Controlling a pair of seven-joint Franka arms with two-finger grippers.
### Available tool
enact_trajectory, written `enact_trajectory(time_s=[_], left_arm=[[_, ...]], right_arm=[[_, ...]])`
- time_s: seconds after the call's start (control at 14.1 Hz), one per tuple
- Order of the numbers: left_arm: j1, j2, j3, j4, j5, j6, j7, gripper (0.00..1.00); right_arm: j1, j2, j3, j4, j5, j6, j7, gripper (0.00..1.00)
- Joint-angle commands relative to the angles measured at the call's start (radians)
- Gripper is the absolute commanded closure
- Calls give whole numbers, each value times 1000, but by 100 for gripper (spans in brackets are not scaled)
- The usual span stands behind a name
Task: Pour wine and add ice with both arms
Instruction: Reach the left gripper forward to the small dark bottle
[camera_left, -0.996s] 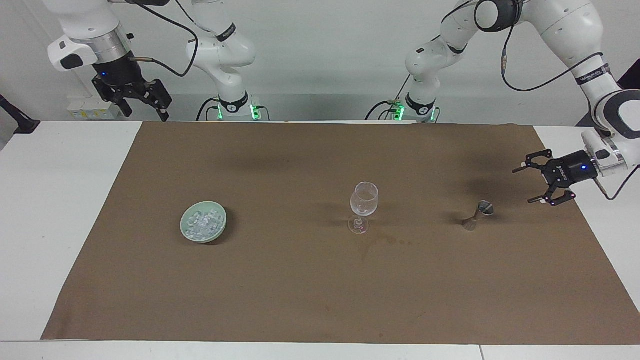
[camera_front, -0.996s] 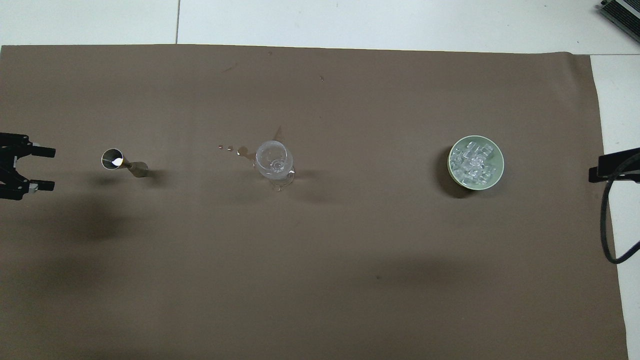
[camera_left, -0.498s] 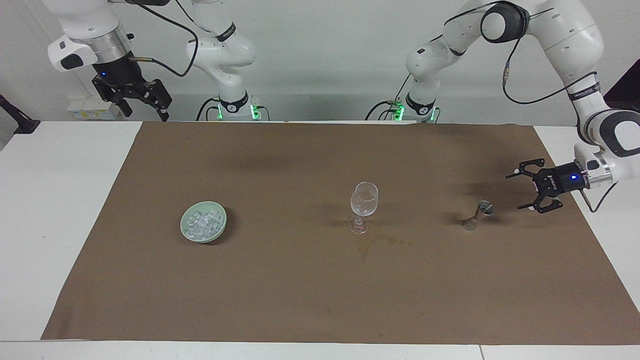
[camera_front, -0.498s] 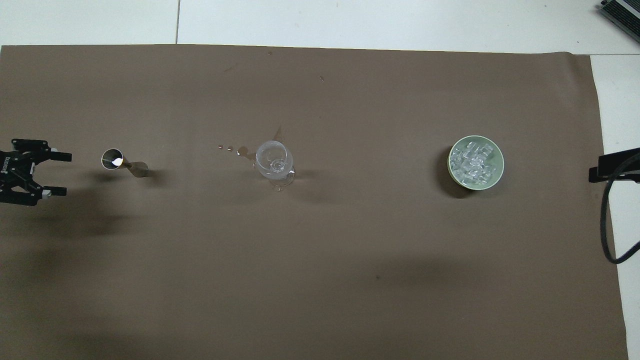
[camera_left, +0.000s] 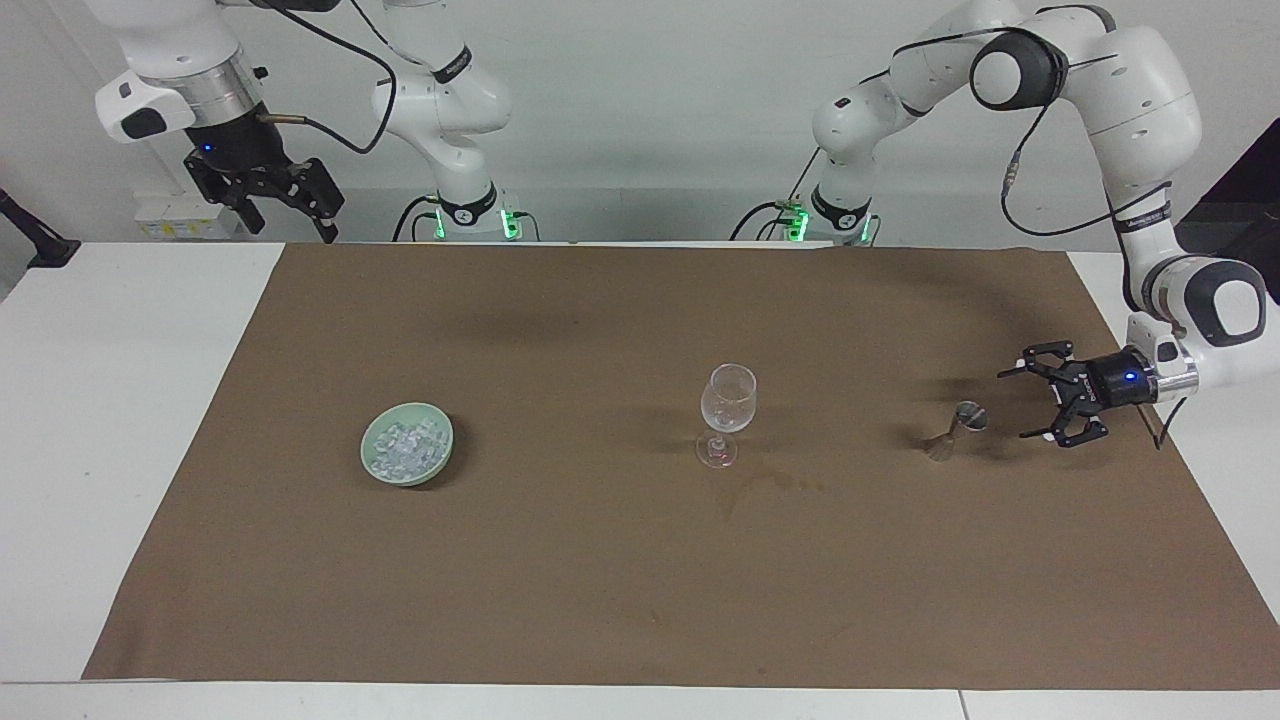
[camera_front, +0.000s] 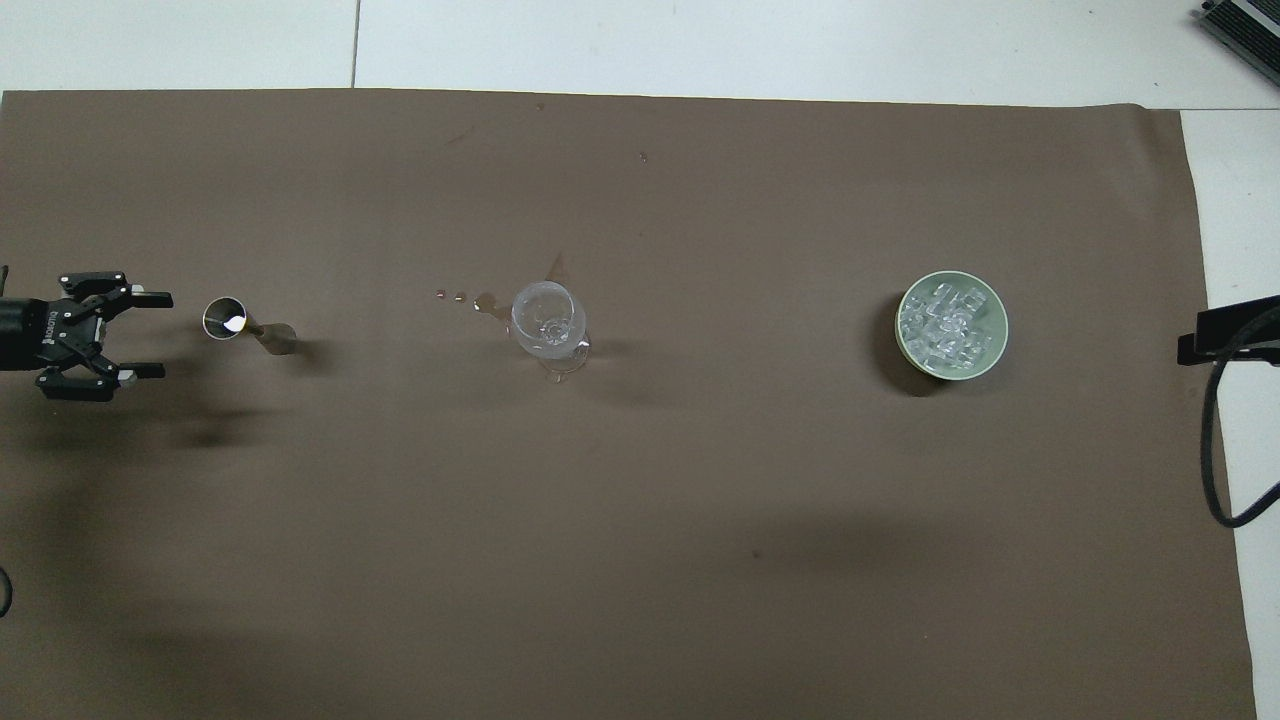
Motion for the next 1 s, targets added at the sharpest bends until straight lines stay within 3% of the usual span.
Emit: enact_trajectory(time_s=[0.0,0.5,0.93], left_arm=[[21,40,-10,0,-50,-10,102,0],[30,129,-72,2,-151,-18,243,0],[29,152,-72,0,-177,-17,338,0]], right_arm=[[-14,-25,8,-30,28,14,-12,0],[-14,-25,6,-30,28,14,-13,0],[-15,-25,8,-30,28,14,-13,0]])
